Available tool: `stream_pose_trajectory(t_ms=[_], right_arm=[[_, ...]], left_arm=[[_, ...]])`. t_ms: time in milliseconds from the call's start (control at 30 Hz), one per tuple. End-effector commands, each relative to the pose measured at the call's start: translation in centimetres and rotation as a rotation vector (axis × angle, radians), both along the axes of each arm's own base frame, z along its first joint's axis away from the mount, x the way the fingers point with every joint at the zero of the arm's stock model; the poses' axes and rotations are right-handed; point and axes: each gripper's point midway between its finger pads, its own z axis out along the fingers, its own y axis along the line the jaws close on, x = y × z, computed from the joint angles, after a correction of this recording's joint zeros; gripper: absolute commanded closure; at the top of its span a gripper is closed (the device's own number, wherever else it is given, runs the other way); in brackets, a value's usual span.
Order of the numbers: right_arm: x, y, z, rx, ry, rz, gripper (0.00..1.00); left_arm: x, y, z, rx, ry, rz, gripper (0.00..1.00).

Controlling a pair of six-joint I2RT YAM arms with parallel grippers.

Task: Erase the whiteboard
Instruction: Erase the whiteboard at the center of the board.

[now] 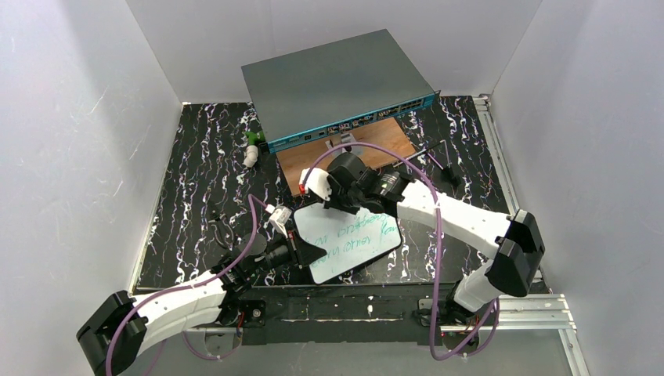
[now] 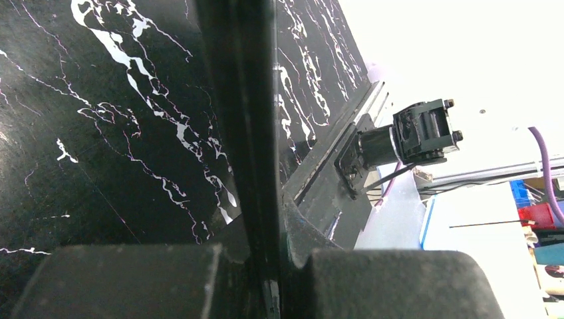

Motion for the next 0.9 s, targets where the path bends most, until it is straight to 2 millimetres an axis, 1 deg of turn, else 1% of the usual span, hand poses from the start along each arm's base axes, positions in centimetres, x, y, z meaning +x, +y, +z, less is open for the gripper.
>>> stream_pose_trajectory(t_ms=[0,67,167,233,300,367,467,533,600,633,700,733,867], right_arm=[[1.4,-2.4,-1.3,-0.041,-0.052,-0.055,0.99],[0.0,-3.0,-2.3,-0.055,-0.022,0.007,0.99],[-3.4,-3.1,-3.5,-0.05,0.094,0.146,0.99],[-5.2,-2.6,-3.6,-0.038,0.156,0.211,0.99],[-6.0,-2.0,-3.1,-0.022,0.188,0.235,0.99],[-5.6,-0.9,-2.0,0.014,0.192,0.212,0.99],[-2.8,-0.8,-1.1,0.033,0.132,0.101,0.99],[-1.1,-1.6,-1.0,0.04,0.12,0.031,0.99],[0.4,-3.0,-1.2,0.034,0.091,-0.025,0.99],[0.7,-3.6,-1.4,0.03,0.081,-0.036,0.99],[0.5,-4.7,-1.6,0.03,0.066,-0.027,0.99],[0.2,-5.1,-2.0,0.024,0.07,-0.014,0.99],[-2.8,-5.4,-3.8,0.036,0.147,0.105,0.99]], left_arm=[[-0.6,-0.6,1.5,-0.011,-0.064,-0.062,1.0],[-0.6,-0.6,1.4,-0.012,-0.068,-0.063,1.0],[-0.5,-0.7,1.5,-0.014,-0.075,-0.065,1.0],[-0.5,-0.7,1.5,-0.015,-0.075,-0.068,1.0],[-0.5,-0.8,1.4,-0.014,-0.073,-0.068,1.0],[-0.5,-0.8,1.4,-0.015,-0.068,-0.067,1.0],[-0.6,-0.6,1.2,-0.019,-0.069,-0.064,1.0],[-0.6,-0.6,1.2,-0.021,-0.071,-0.063,1.0],[-0.6,-0.6,1.3,-0.022,-0.074,-0.064,1.0],[-0.7,-0.6,1.4,-0.023,-0.077,-0.066,1.0],[-0.7,-0.6,1.5,-0.021,-0.08,-0.068,1.0],[-0.7,-0.6,1.5,-0.021,-0.081,-0.069,1.0],[-0.6,-0.6,1.7,-0.027,-0.087,-0.068,1.0]])
